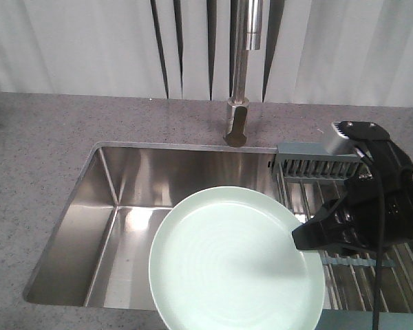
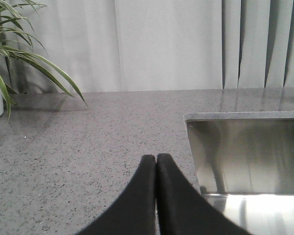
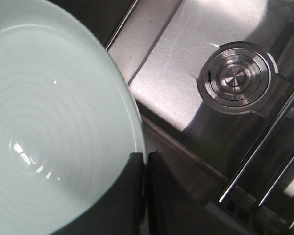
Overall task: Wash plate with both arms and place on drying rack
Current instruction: 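Hold the plate above the steel sink with the right gripper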
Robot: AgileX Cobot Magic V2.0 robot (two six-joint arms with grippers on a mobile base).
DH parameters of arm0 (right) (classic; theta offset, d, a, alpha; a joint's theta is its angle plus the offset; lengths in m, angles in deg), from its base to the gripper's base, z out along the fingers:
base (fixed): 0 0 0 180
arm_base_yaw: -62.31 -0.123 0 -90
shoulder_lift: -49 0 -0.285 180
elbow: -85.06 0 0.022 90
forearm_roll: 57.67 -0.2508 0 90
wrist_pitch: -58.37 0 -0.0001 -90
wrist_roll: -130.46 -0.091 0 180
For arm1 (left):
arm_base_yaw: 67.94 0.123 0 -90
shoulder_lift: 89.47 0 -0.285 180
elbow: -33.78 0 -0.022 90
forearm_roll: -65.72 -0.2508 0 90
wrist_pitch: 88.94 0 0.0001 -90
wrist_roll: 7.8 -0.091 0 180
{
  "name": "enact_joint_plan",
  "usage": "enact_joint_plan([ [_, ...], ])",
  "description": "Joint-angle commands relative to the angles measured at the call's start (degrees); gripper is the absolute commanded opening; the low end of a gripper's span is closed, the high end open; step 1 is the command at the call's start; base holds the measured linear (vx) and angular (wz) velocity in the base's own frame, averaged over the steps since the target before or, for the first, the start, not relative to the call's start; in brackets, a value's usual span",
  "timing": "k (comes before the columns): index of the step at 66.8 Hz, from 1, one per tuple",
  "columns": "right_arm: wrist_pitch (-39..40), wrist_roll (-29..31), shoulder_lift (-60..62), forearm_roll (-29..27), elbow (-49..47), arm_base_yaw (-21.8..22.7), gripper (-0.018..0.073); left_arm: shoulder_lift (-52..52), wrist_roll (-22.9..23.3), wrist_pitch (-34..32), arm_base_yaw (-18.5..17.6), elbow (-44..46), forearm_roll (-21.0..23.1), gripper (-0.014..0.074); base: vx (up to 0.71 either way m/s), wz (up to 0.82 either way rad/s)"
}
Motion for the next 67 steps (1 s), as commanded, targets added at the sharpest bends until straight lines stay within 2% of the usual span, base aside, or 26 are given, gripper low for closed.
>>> enact_joint_plan([
  [1, 1.27, 0.46, 1.30, -2.44, -1.47, -0.03, -0.0004, -0.75, 0.45, -4.41, -0.44, 1.52, 0.54, -0.0006, 0.03, -0.03],
  [67, 1.28, 0.46, 1.38, -2.44, -1.47, -0.03, -0.0004, -0.75, 0.45, -4.41, -0.44, 1.52, 0.54, -0.0006, 0.03, -0.03],
])
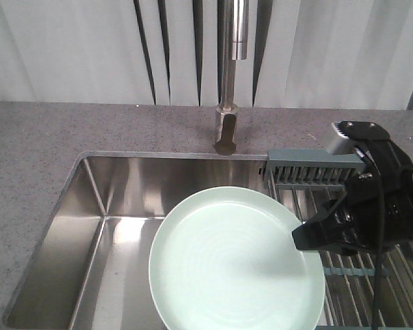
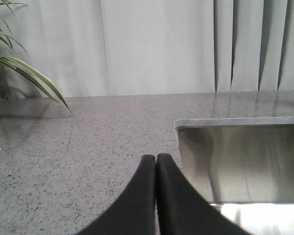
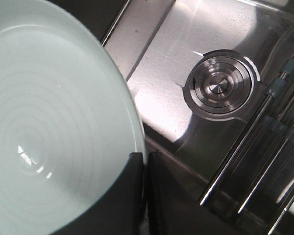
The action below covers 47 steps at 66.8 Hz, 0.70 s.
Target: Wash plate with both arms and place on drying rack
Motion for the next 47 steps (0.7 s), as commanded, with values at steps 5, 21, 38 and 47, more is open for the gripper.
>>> enact_joint_plan([
  [5, 1.28, 0.46, 1.34, -2.43, -1.47, -0.03, -0.0004, -0.75, 0.45, -4.41, -0.44, 1.52, 0.54, -0.0006, 0.00, 0.00],
  [21, 1.28, 0.46, 1.34, -2.43, -1.47, -0.03, -0.0004, -0.75, 0.45, -4.41, -0.44, 1.52, 0.54, -0.0006, 0.00, 0.00],
  [38, 1.28, 0.46, 1.34, -2.43, -1.47, -0.03, -0.0004, -0.75, 0.45, -4.41, -0.44, 1.52, 0.54, -0.0006, 0.00, 0.00],
  [47, 1.28, 0.46, 1.34, -2.43, -1.47, -0.03, -0.0004, -0.75, 0.45, -4.41, -0.44, 1.52, 0.54, -0.0006, 0.00, 0.00],
])
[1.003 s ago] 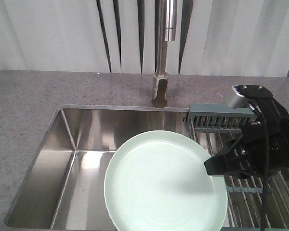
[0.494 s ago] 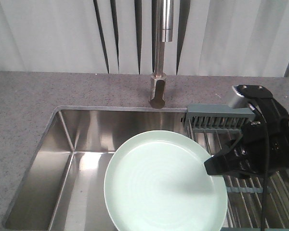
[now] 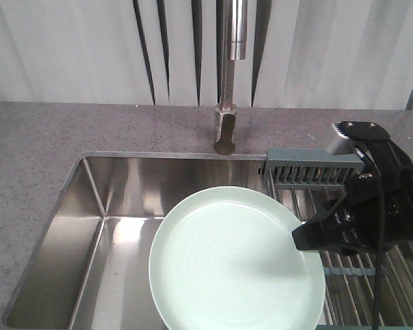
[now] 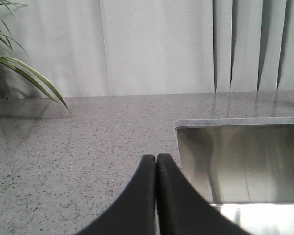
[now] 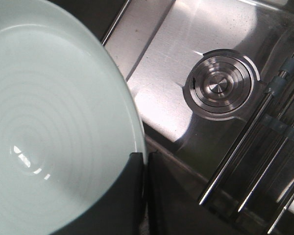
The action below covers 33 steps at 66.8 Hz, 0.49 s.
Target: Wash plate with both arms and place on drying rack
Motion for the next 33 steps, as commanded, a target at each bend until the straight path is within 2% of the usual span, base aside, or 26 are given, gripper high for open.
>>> enact_joint_plan([
  [1, 1.30, 0.46, 1.34, -2.43, -1.47, -0.03, -0.0004, -0.75, 0.45, -4.41, -0.44, 1.52, 0.54, -0.0006, 0.00, 0.00],
  [33, 1.07, 0.46, 1.34, -2.43, -1.47, -0.03, -0.0004, -0.75, 0.45, -4.41, -0.44, 1.52, 0.54, -0.0006, 0.00, 0.00],
])
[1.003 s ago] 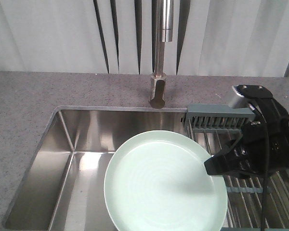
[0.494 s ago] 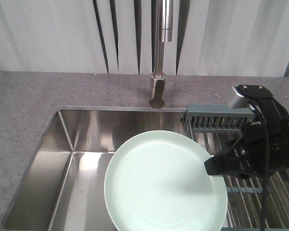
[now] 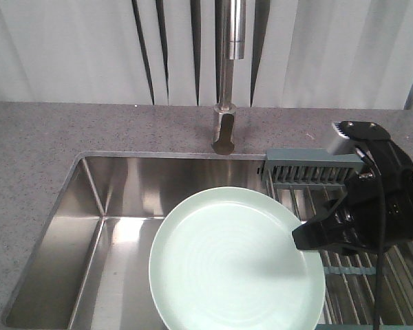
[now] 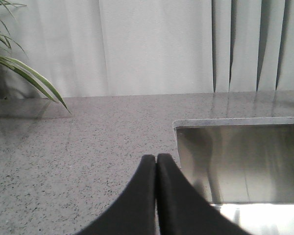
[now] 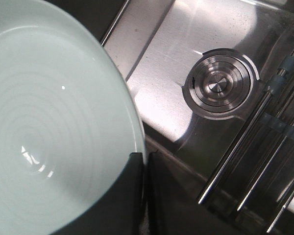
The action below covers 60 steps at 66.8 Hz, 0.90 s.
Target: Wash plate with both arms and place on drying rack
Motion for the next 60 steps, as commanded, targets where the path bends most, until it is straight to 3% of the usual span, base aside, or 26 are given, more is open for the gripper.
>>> enact_joint_plan([
  [1, 1.07, 0.46, 1.34, -2.43, -1.47, -0.03, -0.0004, -0.75, 0.45, -4.41, -0.44, 1.52, 0.54, -0.0006, 0.00, 0.00],
  [60, 1.07, 0.46, 1.34, -2.43, -1.47, -0.03, -0.0004, -0.75, 0.17, -5.47, -0.45, 1.63, 0.43, -0.0006, 0.00, 0.00],
])
